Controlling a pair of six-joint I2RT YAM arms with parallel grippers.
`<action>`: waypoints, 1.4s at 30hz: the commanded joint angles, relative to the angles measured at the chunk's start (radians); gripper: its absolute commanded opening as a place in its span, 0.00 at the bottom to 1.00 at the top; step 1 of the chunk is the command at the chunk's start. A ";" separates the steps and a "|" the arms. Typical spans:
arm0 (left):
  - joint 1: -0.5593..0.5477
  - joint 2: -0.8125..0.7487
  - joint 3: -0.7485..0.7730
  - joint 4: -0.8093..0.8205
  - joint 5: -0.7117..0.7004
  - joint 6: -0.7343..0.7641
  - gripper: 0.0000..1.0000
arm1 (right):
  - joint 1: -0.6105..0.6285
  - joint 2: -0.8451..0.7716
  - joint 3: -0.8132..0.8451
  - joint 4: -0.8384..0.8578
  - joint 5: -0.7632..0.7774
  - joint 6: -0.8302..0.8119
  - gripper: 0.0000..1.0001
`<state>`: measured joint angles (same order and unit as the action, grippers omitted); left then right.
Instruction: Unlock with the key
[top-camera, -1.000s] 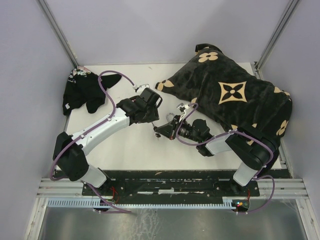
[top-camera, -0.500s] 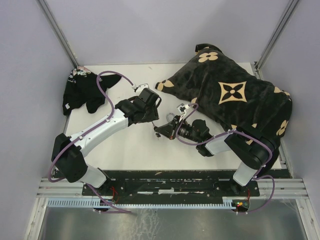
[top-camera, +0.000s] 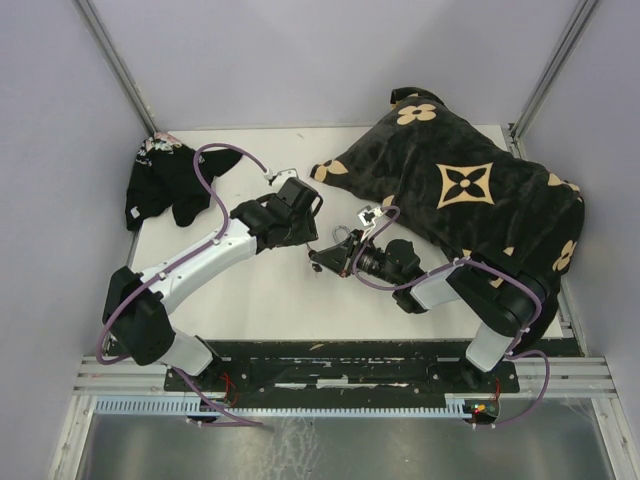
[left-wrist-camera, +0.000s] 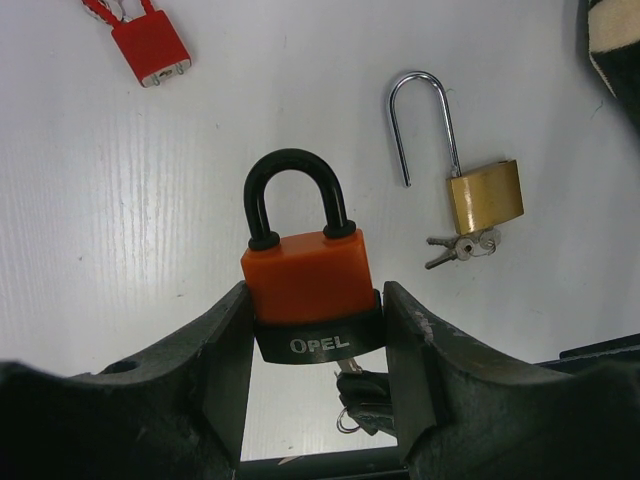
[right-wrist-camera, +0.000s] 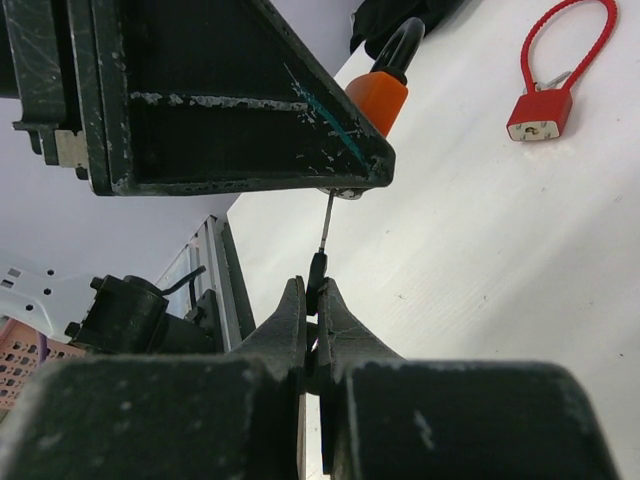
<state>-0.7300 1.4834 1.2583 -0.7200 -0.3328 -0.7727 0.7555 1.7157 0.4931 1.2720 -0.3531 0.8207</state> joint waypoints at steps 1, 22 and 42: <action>0.001 -0.060 -0.008 0.064 -0.013 -0.040 0.28 | -0.017 0.022 -0.001 0.083 0.038 0.057 0.02; -0.024 -0.112 -0.155 0.164 -0.072 -0.189 0.25 | -0.005 -0.033 0.064 -0.134 0.143 0.075 0.02; -0.049 -0.127 -0.257 0.229 -0.083 -0.401 0.24 | 0.074 0.023 0.062 0.053 0.306 0.027 0.02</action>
<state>-0.7506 1.3975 1.0203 -0.5304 -0.4709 -1.0908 0.8383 1.7153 0.5323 1.1286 -0.1581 0.8433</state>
